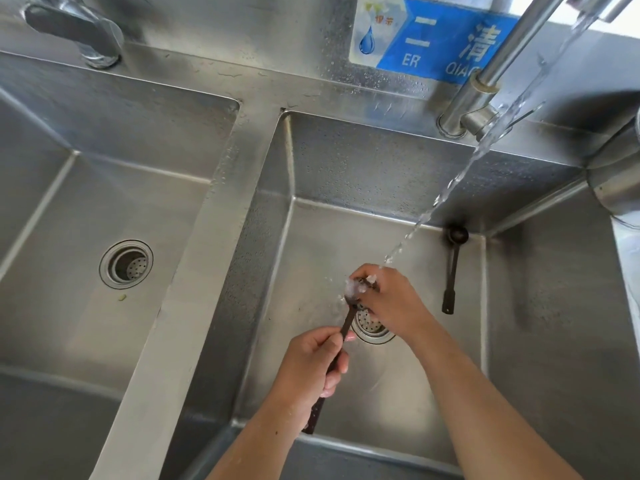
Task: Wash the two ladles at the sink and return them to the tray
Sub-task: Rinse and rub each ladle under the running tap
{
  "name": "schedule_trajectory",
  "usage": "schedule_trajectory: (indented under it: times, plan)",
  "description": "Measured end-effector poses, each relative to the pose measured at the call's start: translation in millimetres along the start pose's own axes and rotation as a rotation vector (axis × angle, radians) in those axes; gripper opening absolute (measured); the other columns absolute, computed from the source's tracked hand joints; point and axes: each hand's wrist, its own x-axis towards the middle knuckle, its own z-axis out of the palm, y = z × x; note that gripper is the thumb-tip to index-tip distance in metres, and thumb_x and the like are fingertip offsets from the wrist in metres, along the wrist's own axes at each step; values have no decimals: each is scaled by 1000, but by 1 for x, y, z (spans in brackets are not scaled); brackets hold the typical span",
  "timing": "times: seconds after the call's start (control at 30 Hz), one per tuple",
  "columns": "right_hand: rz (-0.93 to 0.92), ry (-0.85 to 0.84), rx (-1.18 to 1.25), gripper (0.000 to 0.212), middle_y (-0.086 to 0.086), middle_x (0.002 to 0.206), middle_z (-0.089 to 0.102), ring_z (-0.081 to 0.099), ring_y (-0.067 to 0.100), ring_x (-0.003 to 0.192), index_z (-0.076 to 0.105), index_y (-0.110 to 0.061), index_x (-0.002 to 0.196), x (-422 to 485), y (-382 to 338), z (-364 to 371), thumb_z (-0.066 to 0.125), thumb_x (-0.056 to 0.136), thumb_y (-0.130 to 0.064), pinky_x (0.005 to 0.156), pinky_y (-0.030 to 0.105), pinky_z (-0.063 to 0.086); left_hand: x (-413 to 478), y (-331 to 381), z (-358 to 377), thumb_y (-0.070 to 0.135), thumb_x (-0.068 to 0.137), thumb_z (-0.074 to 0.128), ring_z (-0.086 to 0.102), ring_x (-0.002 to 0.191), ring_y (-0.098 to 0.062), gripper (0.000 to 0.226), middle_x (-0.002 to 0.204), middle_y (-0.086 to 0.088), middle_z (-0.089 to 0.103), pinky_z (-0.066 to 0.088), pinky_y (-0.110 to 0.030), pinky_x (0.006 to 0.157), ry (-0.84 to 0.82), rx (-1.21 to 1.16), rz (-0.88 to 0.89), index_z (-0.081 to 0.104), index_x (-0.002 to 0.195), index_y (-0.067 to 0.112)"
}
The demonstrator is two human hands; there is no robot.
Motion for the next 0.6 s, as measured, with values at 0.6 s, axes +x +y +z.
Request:
schedule_trajectory:
  times: [0.6]
  plan:
    - [41, 303, -41, 29, 9, 74, 69, 65, 28, 61, 64, -15, 93, -21, 4, 37, 40, 87, 1, 49, 41, 54, 1, -4, 7, 13, 102, 44, 34, 39, -10, 35, 62, -5, 57, 24, -20, 37, 25, 2, -35, 76, 88, 16]
